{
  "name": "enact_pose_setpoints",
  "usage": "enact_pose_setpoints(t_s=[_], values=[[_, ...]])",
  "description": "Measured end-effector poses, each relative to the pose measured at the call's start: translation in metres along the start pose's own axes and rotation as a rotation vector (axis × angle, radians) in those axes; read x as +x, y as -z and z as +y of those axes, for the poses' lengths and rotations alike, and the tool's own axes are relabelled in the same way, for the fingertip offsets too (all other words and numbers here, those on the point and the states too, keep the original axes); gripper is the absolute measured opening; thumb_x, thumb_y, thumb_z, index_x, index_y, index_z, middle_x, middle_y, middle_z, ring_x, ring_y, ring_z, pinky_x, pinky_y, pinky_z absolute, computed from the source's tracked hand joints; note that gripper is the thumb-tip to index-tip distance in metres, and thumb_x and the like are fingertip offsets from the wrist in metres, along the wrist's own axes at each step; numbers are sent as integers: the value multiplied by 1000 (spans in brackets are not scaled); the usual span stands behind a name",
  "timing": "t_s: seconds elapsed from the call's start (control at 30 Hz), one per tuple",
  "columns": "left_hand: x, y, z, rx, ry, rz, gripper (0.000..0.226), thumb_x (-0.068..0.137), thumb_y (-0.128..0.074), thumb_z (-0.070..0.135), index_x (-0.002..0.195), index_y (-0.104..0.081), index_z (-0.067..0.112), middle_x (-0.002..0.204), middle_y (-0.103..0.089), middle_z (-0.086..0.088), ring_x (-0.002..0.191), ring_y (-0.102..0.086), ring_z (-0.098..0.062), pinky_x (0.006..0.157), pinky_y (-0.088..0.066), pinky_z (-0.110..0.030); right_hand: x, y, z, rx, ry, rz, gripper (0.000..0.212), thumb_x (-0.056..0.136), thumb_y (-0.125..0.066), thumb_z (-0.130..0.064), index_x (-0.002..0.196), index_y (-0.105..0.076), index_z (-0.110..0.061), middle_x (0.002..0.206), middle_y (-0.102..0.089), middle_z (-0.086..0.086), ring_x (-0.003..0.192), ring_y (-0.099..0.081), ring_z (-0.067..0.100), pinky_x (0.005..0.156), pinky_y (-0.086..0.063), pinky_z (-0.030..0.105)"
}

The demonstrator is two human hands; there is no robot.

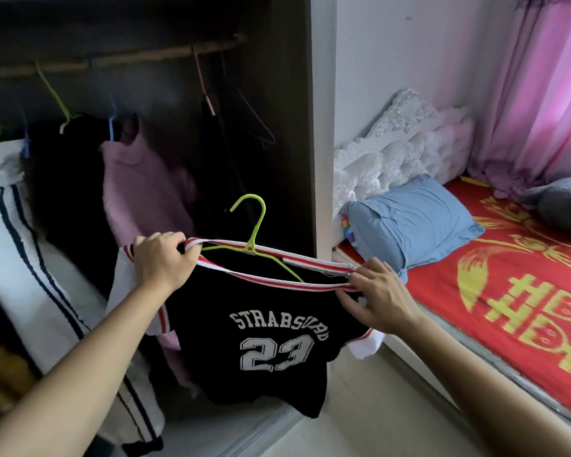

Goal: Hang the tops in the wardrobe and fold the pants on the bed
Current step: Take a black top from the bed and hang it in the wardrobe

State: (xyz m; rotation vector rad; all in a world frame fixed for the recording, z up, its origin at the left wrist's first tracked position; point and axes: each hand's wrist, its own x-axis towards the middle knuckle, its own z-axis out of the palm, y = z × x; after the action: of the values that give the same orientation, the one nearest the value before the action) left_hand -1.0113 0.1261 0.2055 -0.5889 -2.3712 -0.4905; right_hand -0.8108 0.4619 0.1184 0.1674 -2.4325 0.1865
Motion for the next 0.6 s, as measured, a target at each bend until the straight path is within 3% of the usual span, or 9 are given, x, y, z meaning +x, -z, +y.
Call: enact_pose_setpoints(t_s=[0.13, 0.23, 0.3, 0.37, 0.43, 0.5, 0.6], values=[[1, -7, 26, -101, 21, -29, 36, 78, -38, 41, 53, -39, 15, 53, -50, -1, 63, -51, -33, 73, -33, -41, 40, 12, -22, 125, -48, 71, 28, 101, -52, -43, 85, -51, -20, 78, -48, -8, 77, -43, 14, 73, -38, 29], [1, -10, 48, -254, 111, -54, 36, 79, -40, 37, 52, -35, 13, 45, -43, 3, 52, -43, -29, 72, -35, -40, 65, 20, -31, 262, -122, -30, 34, 100, -47, -55, 112, -51, -24, 74, -42, -20, 71, -41, -3, 67, -30, 21], [0, -12, 60, -305, 146, -69, 37, 80, -41, 34, 52, -33, 12, 41, -38, 1, 47, -41, -27, 68, -34, -37, 79, 24, -29, 258, -121, -128, 44, 100, -42, -59, 128, -51, -27, 75, -50, -17, 66, -44, -4, 65, -35, 25], [-2, -16, 67, -301, 163, -111, 38, 82, -41, 34, 55, -35, 9, 42, -41, -1, 48, -45, -30, 67, -35, -36, 89, 29, -22, 214, -57, -207, 39, 102, -40, -54, 118, -62, -26, 85, -54, -7, 68, -48, 5, 67, -48, 35], [0, -20, 68, -308, 190, -153, 40, 86, -45, 36, 59, -39, 6, 47, -45, -3, 53, -49, -32, 61, -37, -37, 100, 37, -17, 248, -27, -244, 34, 103, -44, -46, 107, -68, -23, 88, -51, -2, 75, -55, 16, 73, -50, 39], [8, -20, 67, -319, 191, -199, 34, 88, -51, 35, 64, -50, 10, 59, -54, -2, 62, -54, -28, 60, -40, -36, 110, 45, -12, 313, -26, -236, 30, 103, -48, -42, 107, -70, -21, 87, -54, -5, 78, -57, 14, 77, -49, 33], [27, -13, 63, -281, 163, -213, 14, 82, -56, 27, 73, -65, 23, 79, -58, 3, 76, -57, -23, 69, -44, -34, 118, 53, -4, 329, -47, -309, 30, 103, -49, -41, 111, -69, -20, 74, -57, -11, 67, -54, 7, 69, -44, 25]])
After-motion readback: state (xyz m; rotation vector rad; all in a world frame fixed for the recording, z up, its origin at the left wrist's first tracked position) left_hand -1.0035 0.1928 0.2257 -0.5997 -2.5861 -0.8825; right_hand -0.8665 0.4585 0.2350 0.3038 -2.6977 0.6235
